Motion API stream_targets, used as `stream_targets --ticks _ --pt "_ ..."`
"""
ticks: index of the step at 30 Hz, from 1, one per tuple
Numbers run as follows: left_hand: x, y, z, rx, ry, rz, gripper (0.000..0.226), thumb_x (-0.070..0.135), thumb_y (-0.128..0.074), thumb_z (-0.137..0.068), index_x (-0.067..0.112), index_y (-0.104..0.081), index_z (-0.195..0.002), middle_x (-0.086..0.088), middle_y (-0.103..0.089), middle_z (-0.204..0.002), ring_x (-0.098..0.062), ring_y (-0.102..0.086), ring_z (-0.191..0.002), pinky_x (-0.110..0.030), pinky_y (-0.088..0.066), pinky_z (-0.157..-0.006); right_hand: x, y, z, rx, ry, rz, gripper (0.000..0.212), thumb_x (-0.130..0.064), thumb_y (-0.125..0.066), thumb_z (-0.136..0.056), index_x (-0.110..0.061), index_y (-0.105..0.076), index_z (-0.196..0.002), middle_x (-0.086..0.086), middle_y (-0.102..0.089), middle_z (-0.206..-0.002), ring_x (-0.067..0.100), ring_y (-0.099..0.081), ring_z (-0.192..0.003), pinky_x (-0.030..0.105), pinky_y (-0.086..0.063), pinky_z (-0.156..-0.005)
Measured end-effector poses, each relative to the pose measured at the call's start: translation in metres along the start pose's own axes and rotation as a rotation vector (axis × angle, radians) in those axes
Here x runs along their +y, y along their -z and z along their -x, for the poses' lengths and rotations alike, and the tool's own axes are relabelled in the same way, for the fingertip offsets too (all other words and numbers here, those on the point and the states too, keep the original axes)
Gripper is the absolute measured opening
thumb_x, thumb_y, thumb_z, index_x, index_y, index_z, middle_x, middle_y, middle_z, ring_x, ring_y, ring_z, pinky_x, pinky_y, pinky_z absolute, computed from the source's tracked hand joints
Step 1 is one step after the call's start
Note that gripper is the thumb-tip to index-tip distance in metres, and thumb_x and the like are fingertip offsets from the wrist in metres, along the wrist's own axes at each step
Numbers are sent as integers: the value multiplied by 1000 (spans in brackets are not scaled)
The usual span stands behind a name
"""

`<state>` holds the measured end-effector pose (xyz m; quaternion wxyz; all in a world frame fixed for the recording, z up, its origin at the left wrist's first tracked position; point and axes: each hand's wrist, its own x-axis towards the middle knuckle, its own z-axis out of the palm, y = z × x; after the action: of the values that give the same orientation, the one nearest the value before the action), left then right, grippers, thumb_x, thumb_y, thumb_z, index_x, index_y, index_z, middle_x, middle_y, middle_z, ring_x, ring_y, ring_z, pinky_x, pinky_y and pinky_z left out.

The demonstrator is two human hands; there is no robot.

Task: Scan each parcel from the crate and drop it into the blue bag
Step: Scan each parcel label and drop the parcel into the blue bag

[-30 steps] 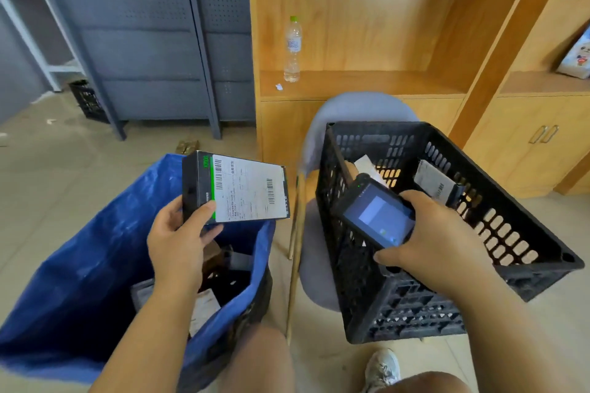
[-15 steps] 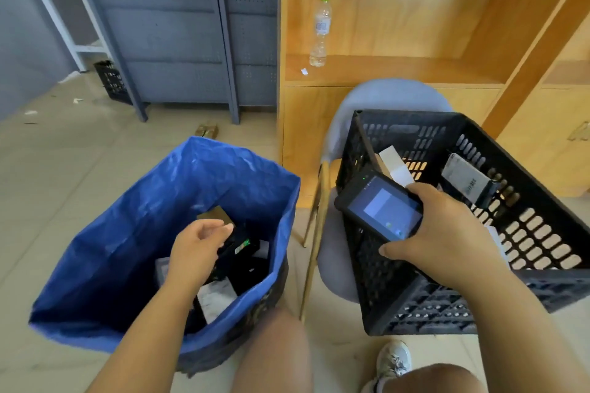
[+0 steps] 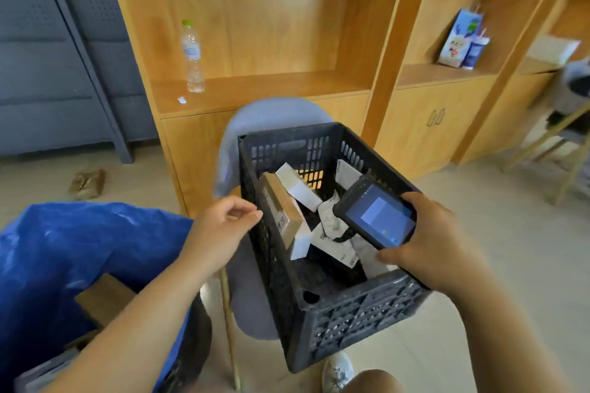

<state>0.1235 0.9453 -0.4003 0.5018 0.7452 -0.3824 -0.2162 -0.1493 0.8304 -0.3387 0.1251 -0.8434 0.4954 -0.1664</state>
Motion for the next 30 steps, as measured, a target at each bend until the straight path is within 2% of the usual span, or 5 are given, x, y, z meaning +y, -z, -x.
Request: stream_targets --ticks 2,9,17,23,30 --pt "17 -24 -27 -50 -67 -83 7 36 -69 -84 35 -67 -77 16 -67 -73 1 -60 -71 -22 -42 -64 17 7 -10 11 -52 -17 83 -43 -81 -47 -21 -44 -119 -2 -50 -91 24 -54 -80 43 -52 -68" --pt "38 -120 -111 -292 -182 -342 6 26 -62 -89 30 -62 -85 16 -61 -89 -1 -56 -84 -17 -39 -64 70 19 -49 99 -185 38 72 -42 -78 -49 -24 -45 -111 -5 -49 -86 21 -52 -74 37 -51 -60" --pt "24 -226 -184 -485 -274 -616 41 23 -58 -94 20 -48 -133 -1 -45 -134 -20 -50 -119 -35 -45 -95 115 15 -104 160 -239 51 74 -42 -79 -52 -24 -45 -114 -5 -51 -89 21 -52 -79 38 -51 -63" --pt "20 -290 -214 -474 -290 -676 71 39 -67 -86 24 -29 -145 -5 -28 -141 -26 -52 -116 -35 -46 -88 138 4 -130 189 -231 74 74 -43 -77 -52 -25 -43 -116 -7 -51 -91 20 -51 -80 32 -43 -61" --pt "9 -315 -217 -330 -261 -612 52 45 -65 -86 19 -48 -128 -9 -29 -134 -28 -56 -104 -37 -49 -83 154 -3 -136 166 -235 50 78 -43 -78 -53 -26 -43 -120 -10 -48 -92 18 -50 -80 32 -43 -65"
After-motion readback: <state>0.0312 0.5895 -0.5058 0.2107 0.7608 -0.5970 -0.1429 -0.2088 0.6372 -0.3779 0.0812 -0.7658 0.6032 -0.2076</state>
